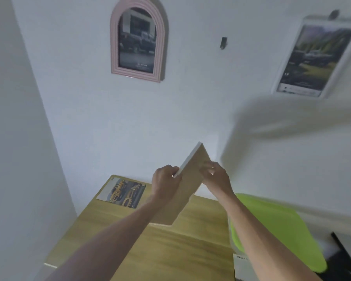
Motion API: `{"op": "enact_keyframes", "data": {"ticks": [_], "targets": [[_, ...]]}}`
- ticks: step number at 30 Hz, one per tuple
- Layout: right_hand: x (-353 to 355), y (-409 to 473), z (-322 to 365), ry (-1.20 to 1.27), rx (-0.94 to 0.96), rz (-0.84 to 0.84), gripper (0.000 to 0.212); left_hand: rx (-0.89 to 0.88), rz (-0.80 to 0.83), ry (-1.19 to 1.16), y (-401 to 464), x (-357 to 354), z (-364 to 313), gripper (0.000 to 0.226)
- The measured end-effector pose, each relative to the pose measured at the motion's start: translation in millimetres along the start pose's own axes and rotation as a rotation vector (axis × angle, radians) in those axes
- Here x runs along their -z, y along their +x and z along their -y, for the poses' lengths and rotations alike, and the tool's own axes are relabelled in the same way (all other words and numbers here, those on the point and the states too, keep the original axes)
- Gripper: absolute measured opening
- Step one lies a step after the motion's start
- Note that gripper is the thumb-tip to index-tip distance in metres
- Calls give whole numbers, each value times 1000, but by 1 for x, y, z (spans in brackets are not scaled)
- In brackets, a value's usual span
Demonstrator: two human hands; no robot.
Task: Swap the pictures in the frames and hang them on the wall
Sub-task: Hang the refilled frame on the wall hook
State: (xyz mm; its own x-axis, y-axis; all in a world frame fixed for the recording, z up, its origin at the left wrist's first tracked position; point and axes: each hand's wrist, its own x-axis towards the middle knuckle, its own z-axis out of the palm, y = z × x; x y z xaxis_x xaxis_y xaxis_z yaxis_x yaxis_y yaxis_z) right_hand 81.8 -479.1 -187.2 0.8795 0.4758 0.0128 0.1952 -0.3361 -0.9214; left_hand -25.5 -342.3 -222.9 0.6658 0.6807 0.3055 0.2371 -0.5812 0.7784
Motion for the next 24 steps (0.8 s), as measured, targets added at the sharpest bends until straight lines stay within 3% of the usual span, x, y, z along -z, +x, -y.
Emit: {"op": "enact_keyframes", "data": {"ticks": [3,8,12,14,15,18,24], "targets": [[17,0,31,116,-7,-16,48,-112,-67,55,-21,-10,-34,15],[43,-11,44,108,61,-152,29,-202,-46,144,-47,-27,-69,14],[70,-15,53,90,105,-204,27,-291,37,233,-50,-27,-90,54],[86,-15,60,72,139,-206,26,-333,-29,244,-46,-19,-97,74],[94,-17,65,70,158,-198,25,-336,-71,236,-42,-12,-99,71],[115,-17,78,104,207,-180,25,-259,-166,220,-14,16,-105,54],[148,2,104,185,285,-177,26,-24,-125,119,59,65,-115,64]]}}
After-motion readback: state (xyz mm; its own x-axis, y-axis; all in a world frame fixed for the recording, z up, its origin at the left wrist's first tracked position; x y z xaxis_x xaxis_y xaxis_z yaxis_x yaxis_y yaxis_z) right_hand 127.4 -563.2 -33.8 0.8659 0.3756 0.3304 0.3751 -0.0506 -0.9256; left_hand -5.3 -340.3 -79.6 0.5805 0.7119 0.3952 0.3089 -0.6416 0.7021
